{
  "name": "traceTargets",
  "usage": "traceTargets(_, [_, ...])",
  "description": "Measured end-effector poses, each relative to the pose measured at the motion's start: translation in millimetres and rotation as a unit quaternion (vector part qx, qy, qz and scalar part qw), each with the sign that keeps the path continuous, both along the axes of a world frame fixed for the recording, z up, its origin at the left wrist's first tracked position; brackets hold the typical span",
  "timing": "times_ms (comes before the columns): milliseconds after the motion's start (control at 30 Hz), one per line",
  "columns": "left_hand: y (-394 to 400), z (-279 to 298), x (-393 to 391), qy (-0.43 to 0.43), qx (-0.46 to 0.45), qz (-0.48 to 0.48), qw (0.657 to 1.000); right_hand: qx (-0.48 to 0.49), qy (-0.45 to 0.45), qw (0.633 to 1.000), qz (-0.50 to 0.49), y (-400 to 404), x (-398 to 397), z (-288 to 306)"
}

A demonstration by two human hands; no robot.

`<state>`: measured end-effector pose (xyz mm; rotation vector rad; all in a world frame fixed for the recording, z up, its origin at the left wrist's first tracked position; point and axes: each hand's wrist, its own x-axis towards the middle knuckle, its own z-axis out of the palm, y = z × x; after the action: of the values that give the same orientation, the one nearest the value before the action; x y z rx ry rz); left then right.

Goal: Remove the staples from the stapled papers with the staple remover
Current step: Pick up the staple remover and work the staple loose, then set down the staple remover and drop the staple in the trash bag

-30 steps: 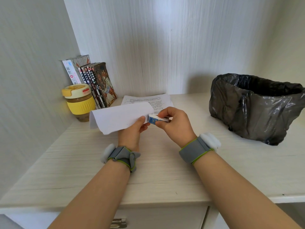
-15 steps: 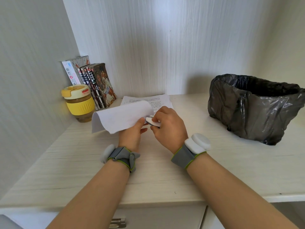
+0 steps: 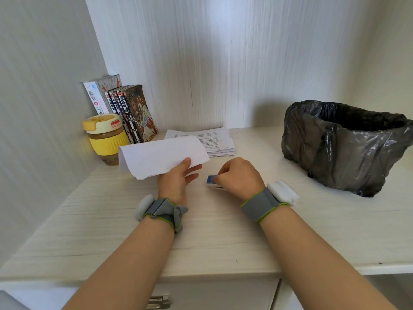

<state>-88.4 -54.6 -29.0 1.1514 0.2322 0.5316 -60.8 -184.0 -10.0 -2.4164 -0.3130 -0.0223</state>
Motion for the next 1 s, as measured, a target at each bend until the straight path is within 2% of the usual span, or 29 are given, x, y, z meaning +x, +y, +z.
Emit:
traceTargets(133, [-2.5,2.1,-1.6,0.004,-0.019,-0.024,1.000,-0.013,0.016,1.000,0.017,-1.5,1.2,-1.4])
traceTargets(233, [-4.1,2.3,-3.1,0.003,-0.014,-0.046,0.999,0.008,-0.020,0.998,0.054,-0.6,0.2,-1.3])
traceTargets(300, [-4.2,2.3,-4.2,0.002,-0.009,-0.057,0.998,0.102,-0.029,0.991,0.075,1.2,-1.5,0.5])
traceTargets(400, [-4.8,2.9,-5.5,0.003,-0.008,-0.070,0.997,0.293,0.018,0.953,0.079,1.5,-3.6,5.5])
traceTargets(500, [-6.2,3.6,-6.1,0.008,-0.007,-0.085,0.996,0.375,0.061,0.923,0.067,-1.2,-1.0,8.1])
traceTargets(667, [-6.2,4.2,-7.0,0.014,0.005,-0.088,0.996,0.407,0.092,0.906,0.071,-2.2,1.7,7.2])
traceTargets(1000, [-5.6,4.5,-6.7,0.025,0.002,-0.048,0.999,0.383,0.074,0.918,0.072,-1.9,4.2,4.7])
